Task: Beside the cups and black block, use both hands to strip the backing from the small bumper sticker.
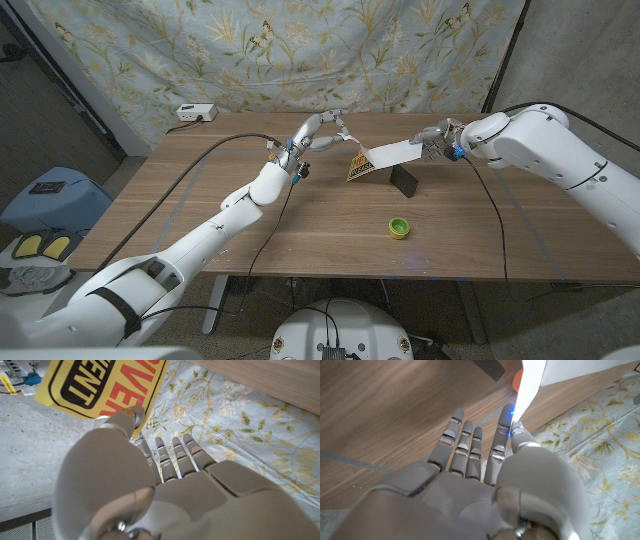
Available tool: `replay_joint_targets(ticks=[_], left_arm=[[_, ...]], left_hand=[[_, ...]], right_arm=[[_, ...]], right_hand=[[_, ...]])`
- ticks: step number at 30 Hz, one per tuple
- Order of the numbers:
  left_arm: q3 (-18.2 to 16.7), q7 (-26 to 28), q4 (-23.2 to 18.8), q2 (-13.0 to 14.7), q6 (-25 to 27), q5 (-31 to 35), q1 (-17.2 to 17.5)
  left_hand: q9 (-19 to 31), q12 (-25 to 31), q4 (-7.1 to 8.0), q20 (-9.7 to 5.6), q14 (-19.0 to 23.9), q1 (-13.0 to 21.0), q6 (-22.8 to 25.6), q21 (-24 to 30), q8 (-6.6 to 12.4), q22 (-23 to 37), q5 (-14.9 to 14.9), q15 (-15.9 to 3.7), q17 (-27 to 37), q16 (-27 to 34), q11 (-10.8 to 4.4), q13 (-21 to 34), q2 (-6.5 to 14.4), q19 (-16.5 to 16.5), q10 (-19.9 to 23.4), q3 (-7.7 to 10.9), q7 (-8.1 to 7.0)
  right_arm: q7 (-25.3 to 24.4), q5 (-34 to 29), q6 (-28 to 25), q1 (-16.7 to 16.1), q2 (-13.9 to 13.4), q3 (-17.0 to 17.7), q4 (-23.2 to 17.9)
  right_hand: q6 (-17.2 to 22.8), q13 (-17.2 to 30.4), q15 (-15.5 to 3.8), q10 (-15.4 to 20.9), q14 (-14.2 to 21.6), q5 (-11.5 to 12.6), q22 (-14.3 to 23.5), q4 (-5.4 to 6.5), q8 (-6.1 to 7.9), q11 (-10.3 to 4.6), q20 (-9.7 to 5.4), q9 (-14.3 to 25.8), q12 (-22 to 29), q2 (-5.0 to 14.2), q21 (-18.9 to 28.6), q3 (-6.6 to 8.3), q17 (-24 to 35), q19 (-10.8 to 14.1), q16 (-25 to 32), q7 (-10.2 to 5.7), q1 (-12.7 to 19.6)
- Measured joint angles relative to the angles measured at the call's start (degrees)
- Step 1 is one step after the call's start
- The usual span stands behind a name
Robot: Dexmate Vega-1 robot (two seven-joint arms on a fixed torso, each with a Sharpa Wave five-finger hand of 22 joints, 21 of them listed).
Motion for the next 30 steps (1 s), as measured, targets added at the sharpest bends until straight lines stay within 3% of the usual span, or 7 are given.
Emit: replay_joint_targets(ticks=[30], left_arm=[[-1.9,0.8,-5.2,3.1,3.1,-0.1,2.8]], left_hand=[[-0.4,0.0,-0.07,-0.18,-0.5,-0.3,-0.1,-0.2,0.39,0.0,0.0,-0.11,0.0,0.0,0.00,0.0,-0.3,-0.4,0.0,0.39,-0.11]], right_arm=[[-0.2,0.5,-1.6,1.0,-0.2,0.5,1.0]], right_hand=[[-0.2,0.0,0.01,0.2,0.0,0.0,0.0,0.24,0.00,-0.19,-0.20,0.0,-0.2,0.23,0.0,-0.24,0.3,-0.2,0.3,-0.21,0.2]])
